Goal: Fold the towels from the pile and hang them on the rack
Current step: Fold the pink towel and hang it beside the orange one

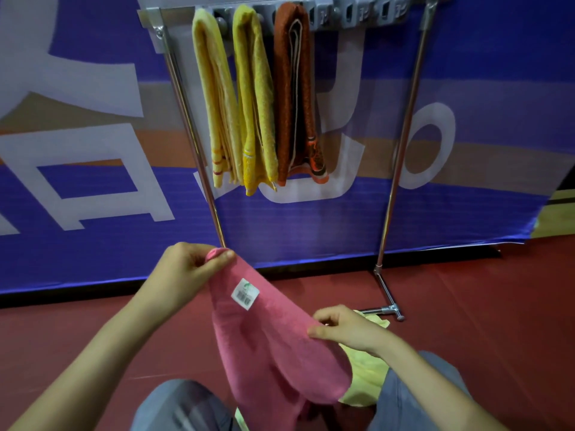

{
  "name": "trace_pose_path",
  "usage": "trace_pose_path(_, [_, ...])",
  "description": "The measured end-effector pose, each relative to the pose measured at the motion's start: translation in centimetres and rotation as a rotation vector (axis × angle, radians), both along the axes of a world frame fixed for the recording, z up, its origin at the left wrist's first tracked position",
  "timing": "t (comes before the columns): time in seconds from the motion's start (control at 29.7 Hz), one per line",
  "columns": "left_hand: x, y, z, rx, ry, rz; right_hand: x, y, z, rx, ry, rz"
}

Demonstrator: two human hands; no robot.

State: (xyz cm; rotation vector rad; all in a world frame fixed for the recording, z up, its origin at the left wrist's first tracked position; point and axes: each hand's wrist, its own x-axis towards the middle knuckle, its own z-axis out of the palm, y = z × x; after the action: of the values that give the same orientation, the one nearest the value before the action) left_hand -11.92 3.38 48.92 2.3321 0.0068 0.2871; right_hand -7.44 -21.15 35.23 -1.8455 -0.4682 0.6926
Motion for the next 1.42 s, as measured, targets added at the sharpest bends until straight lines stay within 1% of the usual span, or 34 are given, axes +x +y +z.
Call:
trace_pose_path(0.07, [0.2, -0.2, 0.3, -0.004, -0.037, 0.015, 0.0, -0.3, -1.0, -0.017, -0.044, -0.061])
trace_pose_path(0.13, [0.1, -0.1, 0.6, -0.036, -0.053, 0.046, -0.2, -0.8, -1.9, -0.004, -0.063, -0.173])
trace_pose_path(0.27, [0.0, 0.7, 0.2, -0.101, 0.002, 0.109, -0.8, -1.7, -2.7, -0.017, -0.117, -0.31])
trace_pose_path(0.37, [-0.2, 0.1, -1.8, -0.233, 0.031, 0.169, -0.9, -1.4, -1.5, 0.015, -0.114, -0.376])
trace_pose_path(0.44, [-0.5, -1.2, -4.1, -0.296, 0.058, 0.163, -0.8, -1.1, 0.0, 0.059, -0.067, -0.443])
trace_pose_path(0.54, [-1.5, -4.2, -7.3, -0.41, 0.112, 0.077, -1.0, -0.3, 2.2, 0.16, 0.007, -0.491])
trace_pose_path(0.67, [-2.4, -8.2, -9.6, -0.524, 0.119, 0.007, -1.5, 1.0, 3.8, 0.345, 0.246, -0.534])
trace_pose_path(0.78, [-2.9, -9.9, -10.4, -0.544, 0.086, -0.029, -1.9, 1.4, 4.6, 0.494, 0.373, -0.614])
trace_pose_path(0.88, [-3.5, -10.9, -10.3, -0.629, 0.061, -0.079, -2.1, 1.6, 5.3, 0.636, 0.442, -0.674])
trace_pose_path(1.01, [-3.8, -11.4, -10.6, -0.759, 0.045, -0.119, -2.4, 1.8, 6.2, 0.73, 0.456, -0.727])
trace_pose_path(1.11, [-3.9, -11.8, -10.4, -0.772, 0.007, -0.137, -2.6, 2.0, 6.7, 0.753, 0.448, -0.744])
trace_pose_path(1.28, [-3.9, -11.7, -10.8, -0.681, -0.064, -0.133, -2.8, 2.1, 6.8, 0.741, 0.434, -0.727])
trace_pose_path(1.35, [-3.9, -11.5, -10.9, -0.648, -0.066, -0.134, -3.0, 1.9, 6.7, 0.719, 0.432, -0.711])
trace_pose_path(1.42, [-4.0, -11.0, -10.8, -0.613, -0.065, -0.149, -3.3, 1.5, 6.4, 0.652, 0.417, -0.697])
